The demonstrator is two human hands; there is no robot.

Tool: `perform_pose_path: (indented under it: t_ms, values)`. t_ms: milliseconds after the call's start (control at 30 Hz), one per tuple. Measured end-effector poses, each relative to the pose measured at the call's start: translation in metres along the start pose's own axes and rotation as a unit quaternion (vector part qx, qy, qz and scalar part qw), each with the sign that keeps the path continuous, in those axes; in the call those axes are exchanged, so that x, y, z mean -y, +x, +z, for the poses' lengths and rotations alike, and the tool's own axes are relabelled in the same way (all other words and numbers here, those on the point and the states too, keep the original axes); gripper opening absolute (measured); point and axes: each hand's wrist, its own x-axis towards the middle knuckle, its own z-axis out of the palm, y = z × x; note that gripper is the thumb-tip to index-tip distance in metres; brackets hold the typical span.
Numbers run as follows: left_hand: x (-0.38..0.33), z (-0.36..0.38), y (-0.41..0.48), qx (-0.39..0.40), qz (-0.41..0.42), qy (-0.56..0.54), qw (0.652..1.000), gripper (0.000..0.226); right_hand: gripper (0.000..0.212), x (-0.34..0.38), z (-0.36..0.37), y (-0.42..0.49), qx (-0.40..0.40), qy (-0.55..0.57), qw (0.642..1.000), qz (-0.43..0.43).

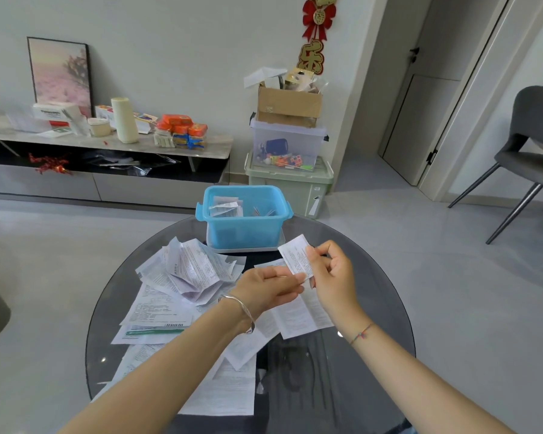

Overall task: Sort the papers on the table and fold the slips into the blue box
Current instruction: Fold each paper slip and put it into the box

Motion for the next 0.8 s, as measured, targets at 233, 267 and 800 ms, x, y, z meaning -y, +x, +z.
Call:
perform_pose_path:
  t_ms: [233, 267, 800]
  values:
    - [-0.026, -0.028, 0.022, -0.002, 0.01, -0.039, 0.999, 0.016, 0.023, 0.006, 0.037, 0.036, 0.022, 0.016, 0.999, 0.037]
    - [-0.03, -0.032, 0.026, -0.009, 0.017, -0.044, 0.999, 0.017, 0.021, 0.005, 0.04, 0.042, 0.031, 0.027, 0.998, 0.051]
    - [-0.054, -0.08, 0.084, -0.14, 0.022, 0.037, 0.989, 0.017, 0.015, -0.004, 0.08, 0.195, 0.092, -0.249, 0.956, 0.127]
